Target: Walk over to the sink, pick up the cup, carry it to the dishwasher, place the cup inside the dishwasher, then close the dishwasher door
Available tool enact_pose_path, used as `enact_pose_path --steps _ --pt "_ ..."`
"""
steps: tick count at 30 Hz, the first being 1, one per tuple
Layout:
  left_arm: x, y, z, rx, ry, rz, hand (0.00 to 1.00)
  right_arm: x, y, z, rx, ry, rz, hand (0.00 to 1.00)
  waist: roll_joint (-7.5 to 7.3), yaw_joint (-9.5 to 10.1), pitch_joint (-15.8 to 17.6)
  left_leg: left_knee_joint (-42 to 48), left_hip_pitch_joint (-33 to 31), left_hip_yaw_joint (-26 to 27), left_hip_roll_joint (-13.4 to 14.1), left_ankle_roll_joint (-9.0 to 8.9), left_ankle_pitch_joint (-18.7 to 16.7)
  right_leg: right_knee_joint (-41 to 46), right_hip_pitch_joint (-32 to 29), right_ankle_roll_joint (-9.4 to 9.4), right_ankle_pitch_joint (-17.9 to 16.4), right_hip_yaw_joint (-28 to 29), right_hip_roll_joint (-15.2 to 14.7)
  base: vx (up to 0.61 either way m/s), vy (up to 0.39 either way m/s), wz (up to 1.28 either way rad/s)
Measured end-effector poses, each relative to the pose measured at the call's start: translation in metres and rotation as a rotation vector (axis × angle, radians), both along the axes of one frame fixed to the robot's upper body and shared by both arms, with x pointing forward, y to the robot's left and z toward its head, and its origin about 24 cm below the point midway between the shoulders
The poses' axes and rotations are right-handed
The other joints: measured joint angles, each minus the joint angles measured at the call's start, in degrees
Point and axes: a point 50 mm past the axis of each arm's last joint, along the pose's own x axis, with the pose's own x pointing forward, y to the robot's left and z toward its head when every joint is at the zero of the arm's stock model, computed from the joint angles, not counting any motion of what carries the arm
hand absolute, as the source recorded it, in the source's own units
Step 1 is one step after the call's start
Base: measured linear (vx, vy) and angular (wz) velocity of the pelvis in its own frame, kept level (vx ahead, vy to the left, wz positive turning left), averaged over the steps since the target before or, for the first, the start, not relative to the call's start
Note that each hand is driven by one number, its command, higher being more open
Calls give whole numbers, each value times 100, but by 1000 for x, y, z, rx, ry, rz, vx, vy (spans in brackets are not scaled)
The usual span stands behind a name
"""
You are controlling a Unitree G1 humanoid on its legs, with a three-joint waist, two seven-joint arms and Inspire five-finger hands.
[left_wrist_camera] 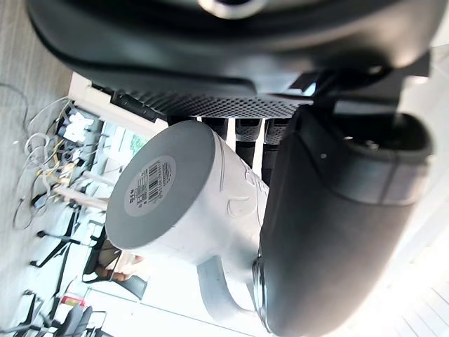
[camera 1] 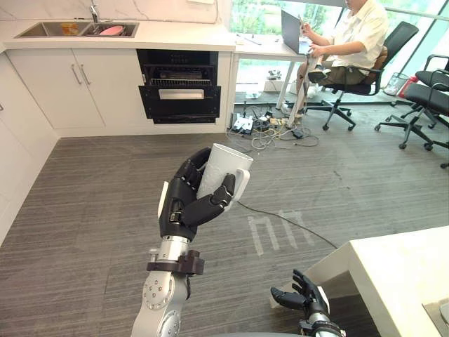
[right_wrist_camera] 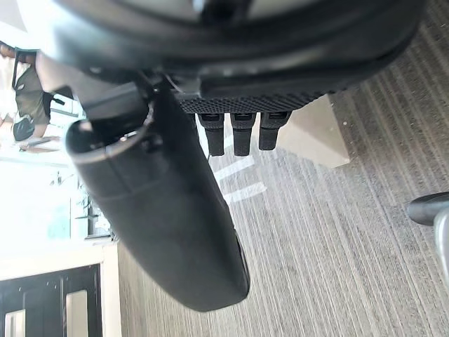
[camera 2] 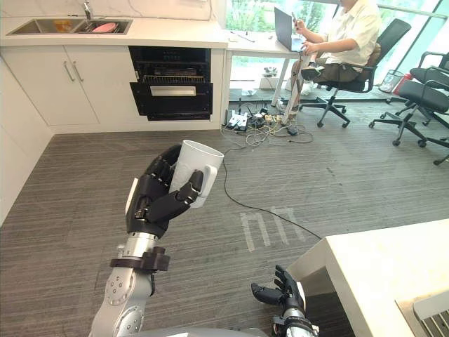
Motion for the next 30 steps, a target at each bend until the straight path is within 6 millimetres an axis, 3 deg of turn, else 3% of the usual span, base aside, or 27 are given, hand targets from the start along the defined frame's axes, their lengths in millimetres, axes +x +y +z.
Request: enact_pose_path --steps 2,5,9,10,11,12,13,14,18,20,22,23,25,27,30 --pt "0 -1 -11 -3 58 -12 30 3 -2 1 -8 -3 -24 90 4 17 -2 -273 58 -26 -7 -83 65 -7 12 -19 -7 -78 -15 -21 -49 24" --pt "1 1 -20 10 109 -6 30 13 -7 4 -21 -27 -43 90 -3 28 2 -339 -19 -230 -39 -26 233 -18 14 -29 -27 -366 -84 2 -44 47" --pt "3 12 -20 17 109 38 30 28 -14 9 -43 -60 -45 90 -3 36 39 -39 -408 -693 -181 -37 307 -14 12 -17 -87 -949 -258 -15 -18 84" --pt "4 15 -18 7 101 54 30 34 -18 11 -56 -71 -47 90 -11 21 101 163 -643 -574 -217 -211 272 -29 16 -18 -87 -1213 -357 -99 45 124" --pt "7 17 -14 4 84 66 30 37 -25 13 -71 -79 -65 90 11 37 216 424 -841 62 -11 -324 -21 -57 43 -18 -85 -1487 -438 -116 50 124" --pt "8 18 -13 4 78 70 30 39 -29 14 -79 -87 -76 90 28 45 266 665 -979 529 204 -324 -139 -56 56 -16 -85 -1621 -458 -123 47 115" --pt "8 21 -13 5 77 86 30 43 -35 18 -103 -98 -85 90 102 44 355 1029 -1122 1233 627 -239 -242 -42 113 30 -117 -1844 -479 -96 90 102" --pt "8 23 -13 0 79 95 30 45 -42 20 -129 -103 -86 90 203 29 436 1137 -1119 1586 900 -211 -143 37 188 134 -198 -2018 -501 -80 134 93" --pt "5 27 -10 -11 72 104 30 44 -52 22 -145 -107 -127 90 195 85 495 1398 -1228 1378 477 97 -429 612 113 478 -629 -2241 -1020 9 285 50" --pt "4 27 -1 -16 32 97 30 42 -55 22 -151 -104 -136 90 151 67 520 1618 -1245 1281 139 304 -714 1289 15 617 -952 -2330 -1461 130 268 54" --pt "4 27 5 -17 5 94 30 44 -55 23 -167 -103 -117 90 186 36 523 1790 -1208 1178 -36 461 -933 2495 -396 384 -1003 -2175 -1793 215 271 47" --pt "3 27 9 -8 -13 86 30 43 -51 22 -158 -95 -113 90 189 -45 552 1826 -1063 963 -102 583 -1055 3490 -790 172 -1015 -1646 -1752 186 127 56" --pt "3 27 11 1 -23 79 30 43 -48 23 -153 -102 -114 90 177 -84 606 1754 -838 778 -110 611 -1131 4030 -1077 231 -1217 -1217 -1406 286 78 56" --pt "3 27 12 18 -33 67 30 50 -50 33 -173 -156 -112 90 145 -157 600 1416 -579 613 -209 574 -1161 3861 -1591 229 -1327 -1110 -1053 282 33 44" --pt "4 22 12 19 -34 43 30 56 -55 43 -196 -205 -116 90 175 -211 627 1015 -155 426 -266 480 -1167 2746 -2146 211 -1208 -1281 -642 463 12 39"
